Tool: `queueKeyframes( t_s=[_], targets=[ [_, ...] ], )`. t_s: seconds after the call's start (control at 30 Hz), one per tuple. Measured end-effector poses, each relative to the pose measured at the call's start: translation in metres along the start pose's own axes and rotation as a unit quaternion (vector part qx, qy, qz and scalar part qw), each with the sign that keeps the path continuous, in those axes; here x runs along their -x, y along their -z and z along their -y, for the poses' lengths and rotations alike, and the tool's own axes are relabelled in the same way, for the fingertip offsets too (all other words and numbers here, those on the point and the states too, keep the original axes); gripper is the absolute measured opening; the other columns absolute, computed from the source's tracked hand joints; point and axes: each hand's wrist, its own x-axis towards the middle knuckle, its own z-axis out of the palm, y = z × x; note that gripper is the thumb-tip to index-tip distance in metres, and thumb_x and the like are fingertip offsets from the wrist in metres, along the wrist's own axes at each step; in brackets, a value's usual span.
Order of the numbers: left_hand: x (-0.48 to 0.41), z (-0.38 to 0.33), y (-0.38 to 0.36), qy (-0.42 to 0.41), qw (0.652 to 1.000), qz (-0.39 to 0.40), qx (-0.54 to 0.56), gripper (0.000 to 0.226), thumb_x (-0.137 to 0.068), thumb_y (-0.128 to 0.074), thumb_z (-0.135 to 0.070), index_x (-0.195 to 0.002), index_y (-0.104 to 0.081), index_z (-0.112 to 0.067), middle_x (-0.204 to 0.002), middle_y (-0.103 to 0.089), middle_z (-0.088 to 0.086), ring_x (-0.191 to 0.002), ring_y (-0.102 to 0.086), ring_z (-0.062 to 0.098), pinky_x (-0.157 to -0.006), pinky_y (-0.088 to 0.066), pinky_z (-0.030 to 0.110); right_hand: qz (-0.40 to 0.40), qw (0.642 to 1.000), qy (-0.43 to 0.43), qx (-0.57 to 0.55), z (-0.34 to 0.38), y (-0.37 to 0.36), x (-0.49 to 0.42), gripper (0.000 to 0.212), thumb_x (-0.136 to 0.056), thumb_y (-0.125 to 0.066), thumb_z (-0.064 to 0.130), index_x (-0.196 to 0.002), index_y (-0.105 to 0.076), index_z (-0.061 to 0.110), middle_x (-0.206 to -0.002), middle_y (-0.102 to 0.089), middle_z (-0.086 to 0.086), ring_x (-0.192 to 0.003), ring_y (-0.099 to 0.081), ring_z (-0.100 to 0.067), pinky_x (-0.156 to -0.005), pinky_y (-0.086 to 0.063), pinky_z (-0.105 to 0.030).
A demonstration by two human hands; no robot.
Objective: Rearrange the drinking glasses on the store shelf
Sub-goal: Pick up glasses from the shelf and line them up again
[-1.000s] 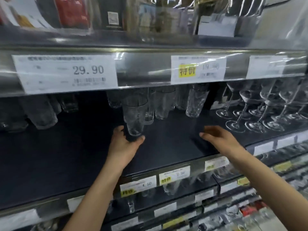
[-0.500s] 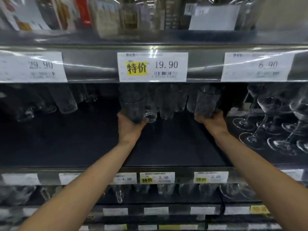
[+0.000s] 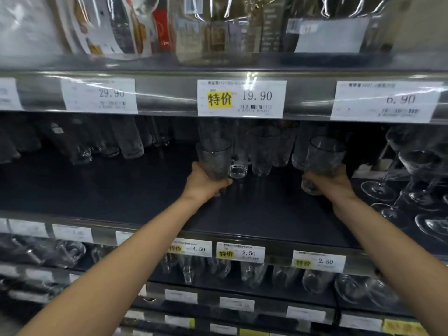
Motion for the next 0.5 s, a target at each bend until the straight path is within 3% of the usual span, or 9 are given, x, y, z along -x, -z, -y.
queueKeyframes(
  t_s=[0.07, 0.13, 0.27, 0.37, 0.5],
  targets=[
    [0.007, 0.003, 0.006, -0.010, 1.000, 0.022, 0.007, 0.070, -0.072, -0.089, -0.018, -0.122, -0.041, -0.009, -0.107, -0.063, -0.002, -0.077, -0.060, -0.001, -0.050, -0.044, 0.003, 0.027, 0.999, 0.013, -0.019, 0.002, 0.002, 0.014, 0.055, -0.074, -0.079, 0.009, -0.124, -0.054, 0.010, -0.098, -0.068, -0.003, -0.078, -0.064, -0.009, -0.060, -0.052, -0.022],
    [0.019, 0.004, 0.009, -0.023, 0.999, 0.024, 0.010, 0.071, -0.073, -0.087, -0.015, -0.124, -0.037, -0.014, -0.102, -0.059, -0.010, -0.078, -0.058, -0.003, -0.051, -0.044, 0.002, 0.058, 0.998, 0.012, -0.036, 0.005, 0.004, 0.029, 0.047, -0.077, -0.076, 0.003, -0.119, -0.058, 0.009, -0.091, -0.067, -0.004, -0.072, -0.062, -0.011, -0.054, -0.047, -0.021],
    [0.034, 0.009, 0.013, -0.060, 0.998, 0.011, 0.009, 0.075, -0.067, -0.091, -0.022, -0.126, -0.045, -0.015, -0.106, -0.068, -0.007, -0.086, -0.066, 0.000, -0.065, -0.049, 0.005, 0.124, 0.988, 0.009, -0.092, 0.014, -0.002, 0.060, 0.057, -0.059, -0.081, 0.024, -0.111, -0.063, 0.010, -0.094, -0.072, -0.012, -0.087, -0.068, -0.027, -0.066, -0.047, -0.032],
    [0.045, 0.007, 0.022, -0.069, 0.997, -0.007, 0.037, 0.075, -0.062, -0.092, -0.029, -0.123, -0.049, -0.016, -0.110, -0.070, -0.005, -0.102, -0.067, 0.007, -0.086, -0.053, 0.022, 0.161, 0.977, 0.036, -0.135, 0.024, -0.008, 0.087, 0.040, -0.076, -0.077, 0.013, -0.114, -0.063, 0.014, -0.093, -0.072, -0.003, -0.090, -0.067, -0.022, -0.072, -0.050, -0.032],
    [0.078, -0.001, 0.044, -0.079, 0.987, -0.042, 0.136, 0.058, -0.074, -0.084, -0.008, -0.120, -0.050, -0.019, -0.104, -0.072, -0.002, -0.097, -0.070, 0.010, -0.079, -0.053, 0.024, 0.256, 0.945, 0.032, -0.202, 0.041, -0.019, 0.128, 0.055, -0.074, -0.082, 0.030, -0.124, -0.059, 0.031, -0.109, -0.074, 0.004, -0.099, -0.071, -0.016, -0.086, -0.053, -0.035]
  ],
)
